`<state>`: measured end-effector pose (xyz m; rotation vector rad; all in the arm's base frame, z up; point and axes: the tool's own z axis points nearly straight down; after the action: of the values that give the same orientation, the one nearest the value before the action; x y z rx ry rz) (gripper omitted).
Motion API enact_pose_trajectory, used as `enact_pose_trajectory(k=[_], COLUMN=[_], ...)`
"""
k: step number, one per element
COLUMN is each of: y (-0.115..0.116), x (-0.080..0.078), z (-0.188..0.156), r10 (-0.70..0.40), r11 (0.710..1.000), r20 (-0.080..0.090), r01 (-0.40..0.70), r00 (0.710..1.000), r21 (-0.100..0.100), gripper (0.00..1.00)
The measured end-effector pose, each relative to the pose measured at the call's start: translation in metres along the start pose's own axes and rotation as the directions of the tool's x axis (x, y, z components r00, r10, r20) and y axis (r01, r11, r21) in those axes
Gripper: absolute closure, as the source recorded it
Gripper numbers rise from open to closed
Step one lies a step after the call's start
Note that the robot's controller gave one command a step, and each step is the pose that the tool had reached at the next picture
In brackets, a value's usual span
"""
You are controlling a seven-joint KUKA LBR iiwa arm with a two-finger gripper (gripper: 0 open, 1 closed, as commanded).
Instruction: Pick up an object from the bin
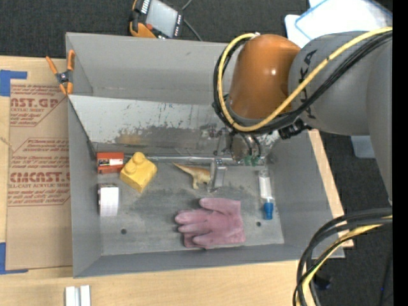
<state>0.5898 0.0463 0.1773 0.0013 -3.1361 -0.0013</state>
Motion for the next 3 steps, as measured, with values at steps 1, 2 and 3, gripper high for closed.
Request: enact_pose_trajectory(k=[1,2,3], y=[0.000,-0.014,-0.003], x=[-0.001,0.075,0.087], z=[-0.005,0.107,0.107], r10=[0.000,-0.089,-0.238], r11=[1.000,0.996,0.971], r20=[0.008,0.010,0.026], r01=[0.000,0.089,0.238], r00=[1.000,0.996,0.971], r21=[-0.001,-0.001,0.004], gripper=[0.00,0.00,0.00])
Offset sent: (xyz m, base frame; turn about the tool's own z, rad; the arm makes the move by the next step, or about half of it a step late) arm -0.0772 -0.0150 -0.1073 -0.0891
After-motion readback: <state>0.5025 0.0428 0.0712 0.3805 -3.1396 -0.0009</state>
